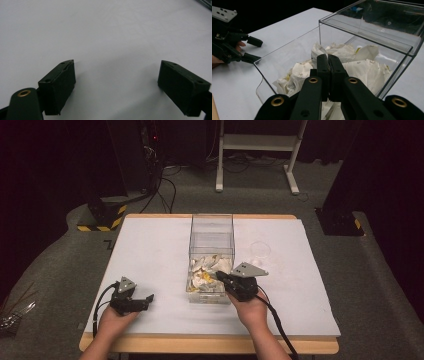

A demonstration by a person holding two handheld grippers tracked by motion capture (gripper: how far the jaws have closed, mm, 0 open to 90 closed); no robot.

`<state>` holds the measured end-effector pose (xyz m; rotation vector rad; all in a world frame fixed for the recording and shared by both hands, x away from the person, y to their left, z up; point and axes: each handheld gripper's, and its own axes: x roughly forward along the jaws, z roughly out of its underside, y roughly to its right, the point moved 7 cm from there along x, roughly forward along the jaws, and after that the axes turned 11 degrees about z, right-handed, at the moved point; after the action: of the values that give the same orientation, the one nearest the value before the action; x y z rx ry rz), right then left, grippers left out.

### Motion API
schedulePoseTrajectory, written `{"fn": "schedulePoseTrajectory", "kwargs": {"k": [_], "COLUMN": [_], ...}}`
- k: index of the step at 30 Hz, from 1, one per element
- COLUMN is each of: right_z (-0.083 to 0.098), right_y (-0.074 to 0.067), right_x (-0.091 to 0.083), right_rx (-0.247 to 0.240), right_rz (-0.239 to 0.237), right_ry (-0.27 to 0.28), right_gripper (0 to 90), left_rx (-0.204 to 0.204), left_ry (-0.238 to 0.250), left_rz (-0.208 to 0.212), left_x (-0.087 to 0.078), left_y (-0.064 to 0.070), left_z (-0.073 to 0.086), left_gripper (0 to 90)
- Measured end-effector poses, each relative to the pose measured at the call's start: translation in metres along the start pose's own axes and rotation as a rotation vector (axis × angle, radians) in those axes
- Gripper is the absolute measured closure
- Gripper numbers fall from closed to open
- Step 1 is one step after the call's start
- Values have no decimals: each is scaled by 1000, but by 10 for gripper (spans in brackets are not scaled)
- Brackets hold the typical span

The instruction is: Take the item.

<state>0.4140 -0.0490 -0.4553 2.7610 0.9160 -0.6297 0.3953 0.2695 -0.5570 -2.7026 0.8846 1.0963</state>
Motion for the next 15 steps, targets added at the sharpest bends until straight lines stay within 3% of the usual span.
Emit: {"fn": "schedulePoseTrajectory", "kwargs": {"k": [15], "right_z": [-8], "right_y": [-3], "right_x": [-8], "right_rx": [14], "right_rz": [3], "right_ry": [59], "right_gripper": [890], "left_rx": [-1], "left_ry": [-2], "left_rz": [0], "left_x": [0], "left_y": [0], "left_z": [0], "left_gripper": [149]}}
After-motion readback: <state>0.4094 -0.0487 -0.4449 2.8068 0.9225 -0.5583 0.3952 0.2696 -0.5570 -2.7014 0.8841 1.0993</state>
